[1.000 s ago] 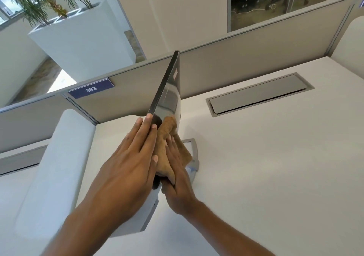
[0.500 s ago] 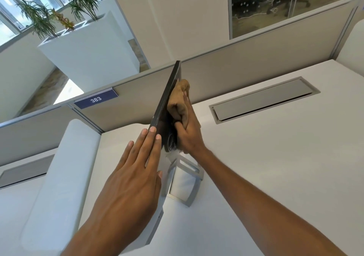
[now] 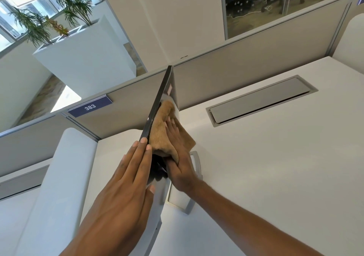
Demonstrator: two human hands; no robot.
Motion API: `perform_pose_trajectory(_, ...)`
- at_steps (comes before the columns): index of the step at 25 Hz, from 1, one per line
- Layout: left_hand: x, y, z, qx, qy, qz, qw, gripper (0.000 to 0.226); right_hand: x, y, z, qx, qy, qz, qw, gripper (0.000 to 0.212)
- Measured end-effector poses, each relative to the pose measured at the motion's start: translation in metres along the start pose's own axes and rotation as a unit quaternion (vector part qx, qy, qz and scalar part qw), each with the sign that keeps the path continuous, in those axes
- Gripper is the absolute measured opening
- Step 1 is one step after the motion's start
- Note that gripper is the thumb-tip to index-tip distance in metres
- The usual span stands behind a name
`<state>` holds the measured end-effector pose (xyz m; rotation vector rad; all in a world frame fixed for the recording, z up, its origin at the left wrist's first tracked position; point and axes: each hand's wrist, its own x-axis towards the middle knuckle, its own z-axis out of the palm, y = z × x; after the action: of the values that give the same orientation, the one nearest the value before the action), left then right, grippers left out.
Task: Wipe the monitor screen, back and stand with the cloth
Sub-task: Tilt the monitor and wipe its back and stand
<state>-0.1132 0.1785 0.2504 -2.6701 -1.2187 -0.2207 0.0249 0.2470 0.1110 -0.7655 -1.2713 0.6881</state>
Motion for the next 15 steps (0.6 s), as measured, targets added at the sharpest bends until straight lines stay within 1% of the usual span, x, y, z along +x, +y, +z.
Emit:
perform_pose_trajectory(1, 0.000, 0.000, -0.001, -0.001, -0.004, -0.001, 1.000, 0.066, 0.014, 0.001, -0.003, -0.003, 0.008, -0.020, 1.000, 0.075)
perform_pose_trajectory(3, 0.000, -0.001, -0.003, 0.000, -0.014, -0.006, 1.000, 0.068, 0.052, 0.004, -0.009, -0.007, 0.037, -0.031, 0.999, 0.078)
perform_pose_trajectory(5, -0.001, -0.002, -0.003, 0.002, -0.019, -0.007, 1.000, 0.067, 0.088, 0.010, -0.017, -0.008, 0.069, -0.003, 0.998, 0.077)
perform_pose_trajectory(8, -0.001, -0.002, -0.001, 0.004, -0.033, -0.014, 0.999, 0.069, 0.124, 0.033, -0.028, -0.014, 0.098, 0.118, 0.988, 0.067)
perform_pose_trajectory(11, -0.001, -0.001, -0.002, 0.005, -0.037, -0.017, 0.999, 0.071, 0.134, 0.050, -0.039, 0.039, 0.100, 0.259, 0.960, 0.055)
perform_pose_trajectory(13, -0.002, -0.001, -0.004, -0.006, -0.039, -0.015, 0.999, 0.069, 0.126, 0.060, -0.041, 0.051, 0.094, 0.318, 0.942, 0.040)
perform_pose_trajectory(15, -0.002, -0.001, -0.005, -0.021, -0.039, -0.014, 0.999, 0.068, 0.106, 0.063, -0.038, 0.056, 0.093, 0.351, 0.930, 0.032)
